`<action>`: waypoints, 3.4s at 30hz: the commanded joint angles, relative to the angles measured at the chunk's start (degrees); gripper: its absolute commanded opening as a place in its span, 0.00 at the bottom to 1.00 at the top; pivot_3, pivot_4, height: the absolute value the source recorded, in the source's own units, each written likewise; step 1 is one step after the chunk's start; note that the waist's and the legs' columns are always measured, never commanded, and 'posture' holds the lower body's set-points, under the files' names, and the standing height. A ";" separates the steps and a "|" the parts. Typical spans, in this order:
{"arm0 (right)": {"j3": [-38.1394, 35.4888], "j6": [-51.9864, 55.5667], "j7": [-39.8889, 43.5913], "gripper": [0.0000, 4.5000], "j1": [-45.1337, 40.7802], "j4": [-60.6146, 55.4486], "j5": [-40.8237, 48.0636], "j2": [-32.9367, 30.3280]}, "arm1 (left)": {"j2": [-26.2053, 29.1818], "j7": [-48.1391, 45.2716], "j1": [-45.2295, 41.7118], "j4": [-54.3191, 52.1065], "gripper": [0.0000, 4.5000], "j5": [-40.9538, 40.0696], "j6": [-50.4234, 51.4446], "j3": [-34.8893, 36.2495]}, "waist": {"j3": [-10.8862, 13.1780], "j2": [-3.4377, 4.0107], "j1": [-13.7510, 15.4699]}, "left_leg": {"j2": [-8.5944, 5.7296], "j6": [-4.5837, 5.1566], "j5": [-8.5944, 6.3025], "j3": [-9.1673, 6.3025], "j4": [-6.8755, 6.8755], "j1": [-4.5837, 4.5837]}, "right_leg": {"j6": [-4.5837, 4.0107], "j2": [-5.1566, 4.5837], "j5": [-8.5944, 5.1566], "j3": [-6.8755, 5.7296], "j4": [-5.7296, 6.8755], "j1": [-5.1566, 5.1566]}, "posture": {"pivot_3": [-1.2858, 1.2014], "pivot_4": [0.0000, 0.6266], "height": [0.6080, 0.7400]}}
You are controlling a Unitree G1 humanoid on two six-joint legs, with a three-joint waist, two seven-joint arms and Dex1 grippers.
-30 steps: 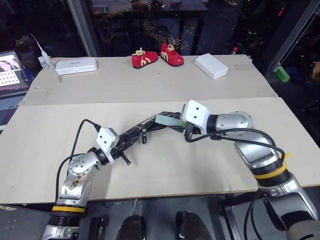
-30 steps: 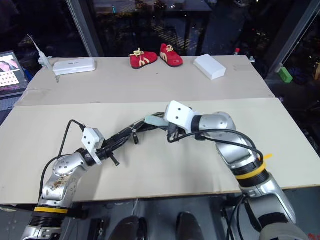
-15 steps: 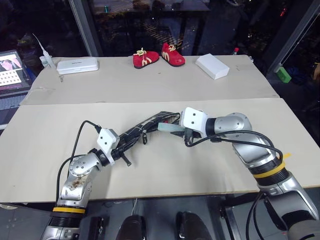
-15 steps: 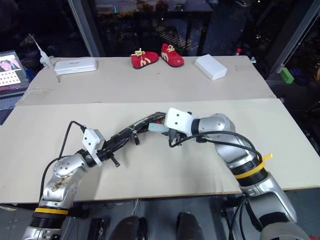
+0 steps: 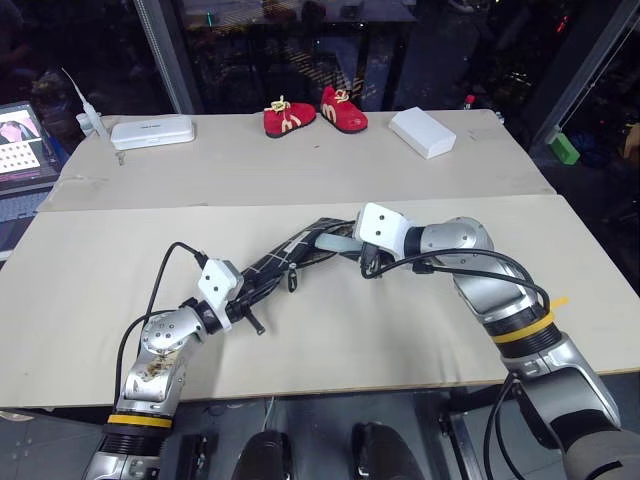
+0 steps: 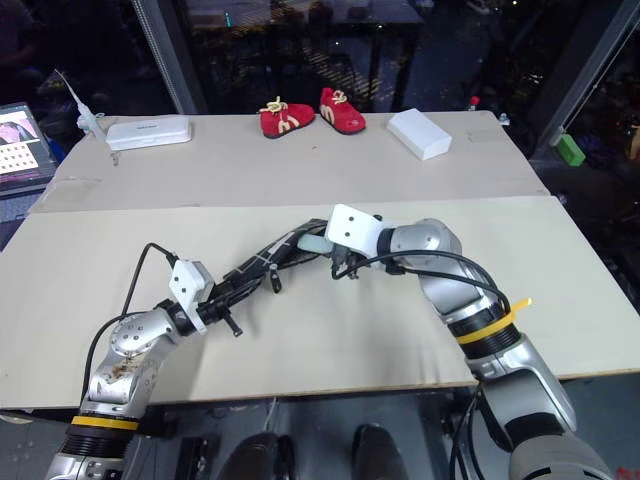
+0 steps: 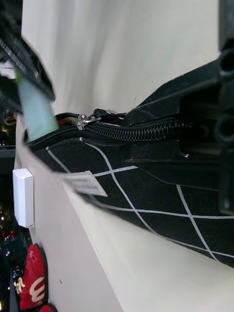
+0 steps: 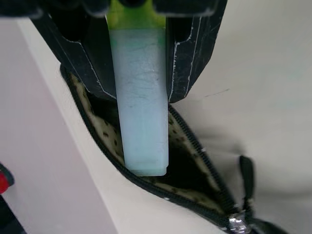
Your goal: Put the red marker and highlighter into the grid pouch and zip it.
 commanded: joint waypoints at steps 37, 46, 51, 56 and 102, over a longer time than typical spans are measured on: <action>-4.77 -26.23 5.51 0.95 -4.82 13.99 1.32 3.13 | -0.83 -0.19 1.24 -5.52 0.00 -1.15 0.66 -0.48 | 0.00 0.01 0.12 | 0.01 -0.07 0.04 0.05 0.01 0.02 | -0.01 -0.03 0.01 -0.02 0.06 0.02 | 0.52 0.24 1.00; -21.42 11.67 21.58 0.95 6.93 -2.72 33.24 -10.50 | -0.72 0.56 1.82 -5.65 0.00 -0.98 0.78 -0.28 | 0.00 0.01 0.15 | 0.04 -0.01 0.00 -0.18 0.00 0.05 | -0.02 -0.03 0.01 -0.02 0.01 0.08 | 0.52 0.24 1.00; -15.77 14.92 15.57 0.95 14.26 -6.99 28.24 -10.08 | -0.89 1.13 1.18 -5.17 0.00 -1.55 1.30 0.29 | 0.00 0.00 -0.15 | 0.04 0.00 -0.01 -0.18 0.00 0.41 | -0.06 0.00 0.02 0.07 0.01 0.37 | 0.52 0.24 1.00; -9.65 26.31 -2.12 0.95 12.47 -3.34 23.10 3.65 | -1.67 1.81 -0.16 -5.43 0.00 -2.50 2.74 0.27 | 0.00 -0.01 -0.38 | 0.03 -0.01 0.00 -0.17 0.00 0.48 | -0.05 0.04 0.00 0.12 0.01 0.45 | 0.52 0.24 1.00; -16.16 25.69 -5.25 0.01 3.74 7.45 21.11 -4.90 | -3.23 1.59 0.56 -4.06 0.00 -1.27 0.89 -0.36 | 0.00 -0.01 0.16 | -0.04 0.02 -0.01 -0.14 0.02 0.12 | -0.02 -0.03 0.01 0.00 -0.08 0.21 | 0.52 0.24 1.00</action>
